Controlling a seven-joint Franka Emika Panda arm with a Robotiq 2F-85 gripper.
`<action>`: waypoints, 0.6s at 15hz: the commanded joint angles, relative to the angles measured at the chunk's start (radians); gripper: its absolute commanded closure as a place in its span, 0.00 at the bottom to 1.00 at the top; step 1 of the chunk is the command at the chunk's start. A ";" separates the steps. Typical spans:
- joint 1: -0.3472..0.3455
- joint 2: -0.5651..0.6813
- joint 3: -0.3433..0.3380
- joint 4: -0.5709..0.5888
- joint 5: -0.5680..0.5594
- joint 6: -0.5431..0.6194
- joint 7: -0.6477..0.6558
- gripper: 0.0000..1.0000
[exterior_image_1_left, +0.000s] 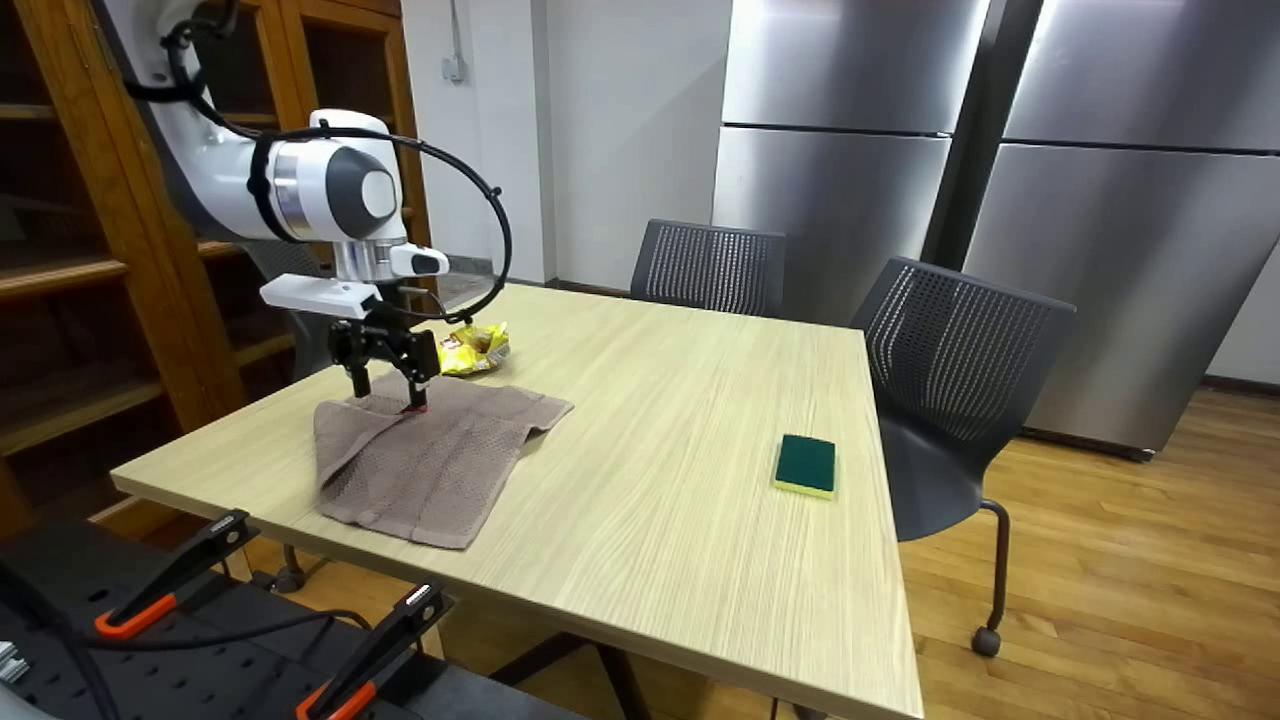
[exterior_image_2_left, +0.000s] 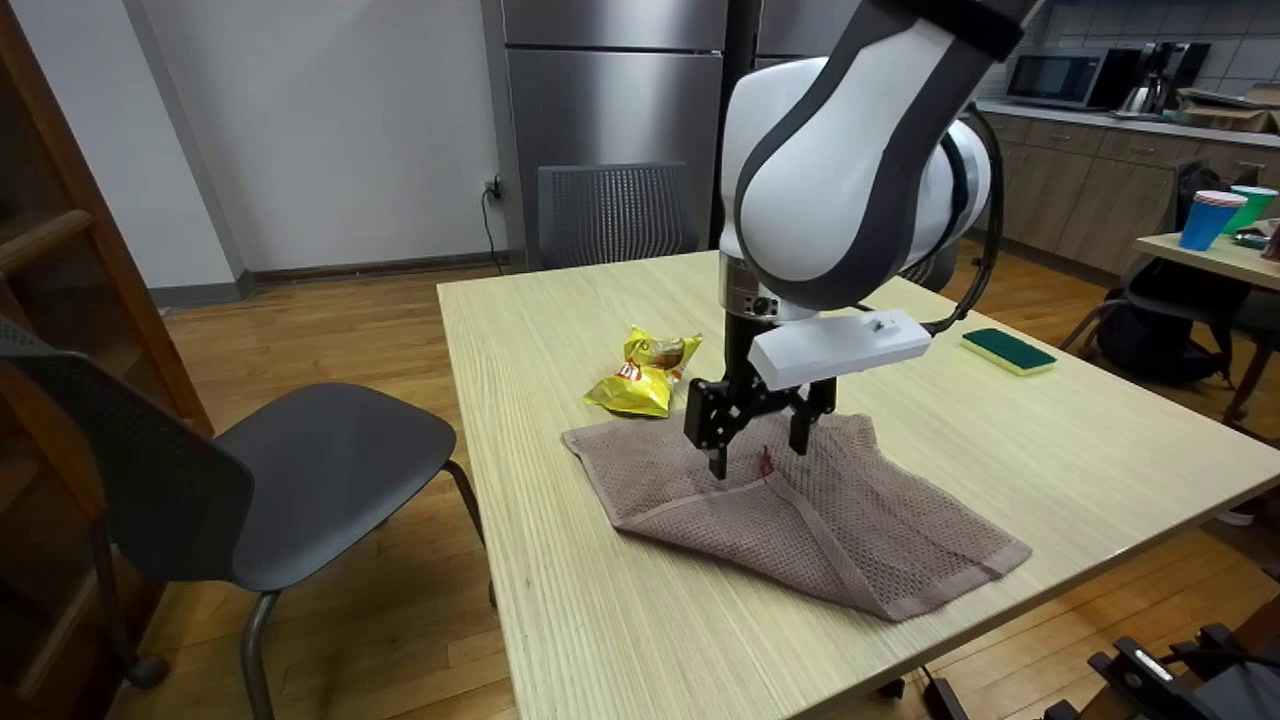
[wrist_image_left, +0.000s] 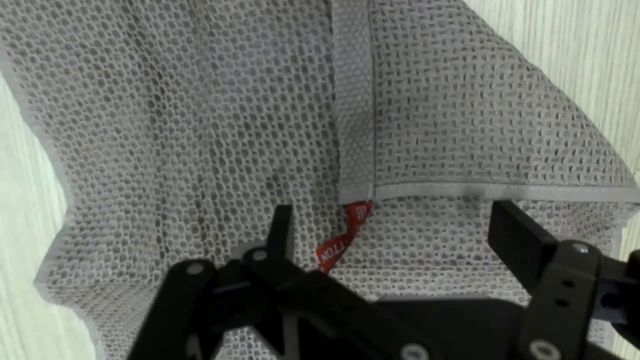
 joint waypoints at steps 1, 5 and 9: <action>-0.025 -0.011 0.023 -0.013 0.031 -0.021 -0.031 0.00; -0.040 -0.011 0.041 -0.019 0.055 -0.031 -0.054 0.00; -0.046 -0.012 0.052 -0.025 0.074 -0.032 -0.069 0.09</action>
